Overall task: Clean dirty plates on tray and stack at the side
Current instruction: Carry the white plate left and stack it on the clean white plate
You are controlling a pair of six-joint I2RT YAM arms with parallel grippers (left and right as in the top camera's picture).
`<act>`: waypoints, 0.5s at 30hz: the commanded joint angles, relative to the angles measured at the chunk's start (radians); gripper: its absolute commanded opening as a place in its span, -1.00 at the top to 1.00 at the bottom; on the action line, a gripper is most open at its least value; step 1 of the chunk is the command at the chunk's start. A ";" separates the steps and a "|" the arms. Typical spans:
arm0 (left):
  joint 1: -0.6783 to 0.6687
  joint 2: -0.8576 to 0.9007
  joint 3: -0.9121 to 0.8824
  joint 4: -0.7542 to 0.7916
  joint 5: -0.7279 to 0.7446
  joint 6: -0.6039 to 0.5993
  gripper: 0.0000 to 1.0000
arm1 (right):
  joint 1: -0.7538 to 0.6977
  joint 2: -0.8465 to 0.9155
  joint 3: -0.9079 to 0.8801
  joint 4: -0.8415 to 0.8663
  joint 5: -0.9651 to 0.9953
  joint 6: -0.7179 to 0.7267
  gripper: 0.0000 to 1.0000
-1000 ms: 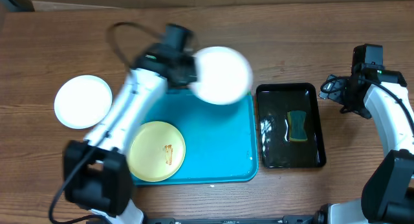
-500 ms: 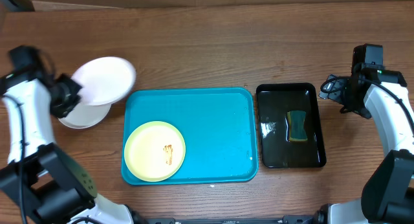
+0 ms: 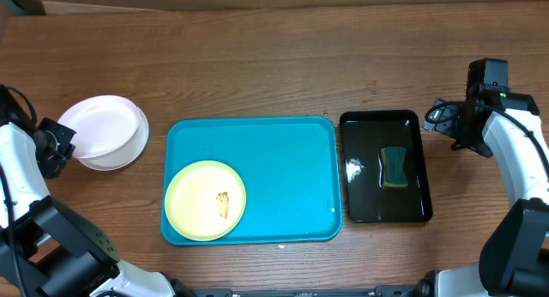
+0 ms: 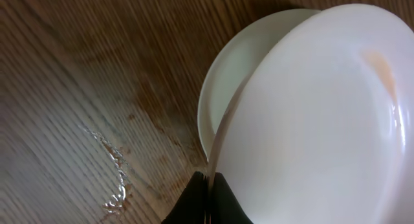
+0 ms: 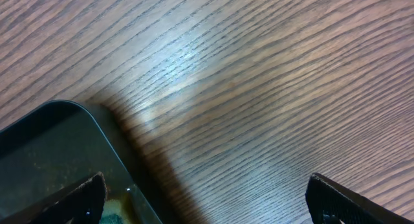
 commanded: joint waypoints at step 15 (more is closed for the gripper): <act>-0.010 0.032 0.006 0.008 -0.008 -0.019 0.85 | -0.001 -0.028 0.024 0.005 0.011 0.003 -1.00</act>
